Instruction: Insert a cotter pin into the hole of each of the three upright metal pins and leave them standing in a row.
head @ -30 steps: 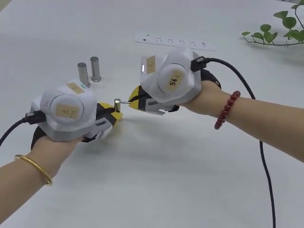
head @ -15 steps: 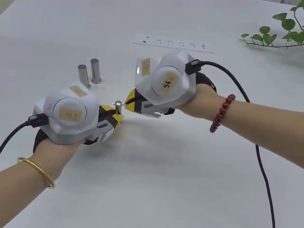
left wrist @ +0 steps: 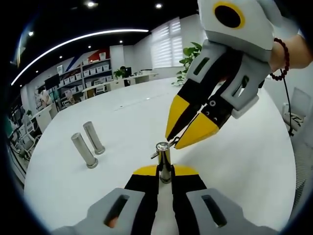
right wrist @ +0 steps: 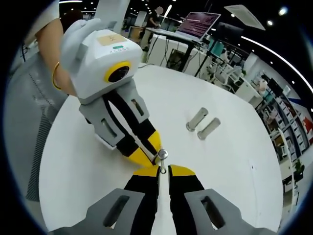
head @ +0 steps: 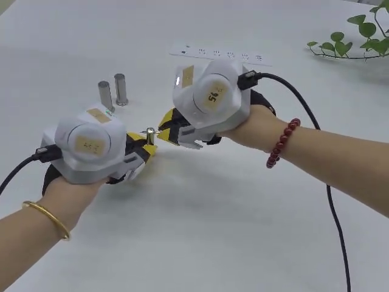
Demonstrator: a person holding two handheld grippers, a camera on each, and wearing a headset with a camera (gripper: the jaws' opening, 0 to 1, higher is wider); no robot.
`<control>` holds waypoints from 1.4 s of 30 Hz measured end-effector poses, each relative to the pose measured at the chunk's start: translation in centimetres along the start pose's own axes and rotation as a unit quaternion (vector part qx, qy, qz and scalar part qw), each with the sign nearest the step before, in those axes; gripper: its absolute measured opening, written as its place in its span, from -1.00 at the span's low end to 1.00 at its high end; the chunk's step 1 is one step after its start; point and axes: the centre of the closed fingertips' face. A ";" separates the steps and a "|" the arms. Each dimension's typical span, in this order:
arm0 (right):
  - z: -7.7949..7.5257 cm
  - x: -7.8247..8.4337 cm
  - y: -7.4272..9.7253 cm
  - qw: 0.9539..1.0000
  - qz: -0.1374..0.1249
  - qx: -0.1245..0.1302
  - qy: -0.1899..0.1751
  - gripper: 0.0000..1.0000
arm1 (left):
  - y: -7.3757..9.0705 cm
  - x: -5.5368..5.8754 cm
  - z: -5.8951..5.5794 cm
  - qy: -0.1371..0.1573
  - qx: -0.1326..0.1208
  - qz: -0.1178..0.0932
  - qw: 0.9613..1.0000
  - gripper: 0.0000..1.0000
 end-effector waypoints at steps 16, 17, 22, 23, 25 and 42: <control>0.4 -0.1 -0.1 1.000 0.003 -0.001 0.002 -0.87 | 0.0 0.0 0.1 0.002 -0.002 0.000 1.000 -0.86; 0.4 -0.2 -0.2 1.000 0.002 -0.001 0.003 -0.87 | 0.0 0.0 0.1 0.001 -0.003 0.000 1.000 -0.86; 0.4 -0.5 -0.3 1.000 -0.001 0.001 0.003 -0.87 | 0.0 0.0 0.1 0.002 -0.004 -0.001 1.000 -0.86; 0.4 -0.6 -0.4 1.000 -0.006 0.002 -0.001 -0.86 | 0.0 0.0 0.1 0.002 -0.004 -0.001 1.000 -0.86; 0.3 -0.7 -0.4 1.000 -0.007 0.005 -0.006 -0.82 | 0.0 0.0 0.1 0.003 -0.005 -0.001 1.000 -0.86; 0.5 0.2 0.5 1.000 0.006 0.004 -0.025 -0.80 | -0.1 0.0 0.1 0.005 -0.009 -0.002 1.000 -0.86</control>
Point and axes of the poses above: the centre of the closed fingertips' face, and the gripper's own axes: y roughly backward along the fingers, z roughly to its left, x roughly out of its underside, and after that the axes turned 8 degrees about y, right-handed
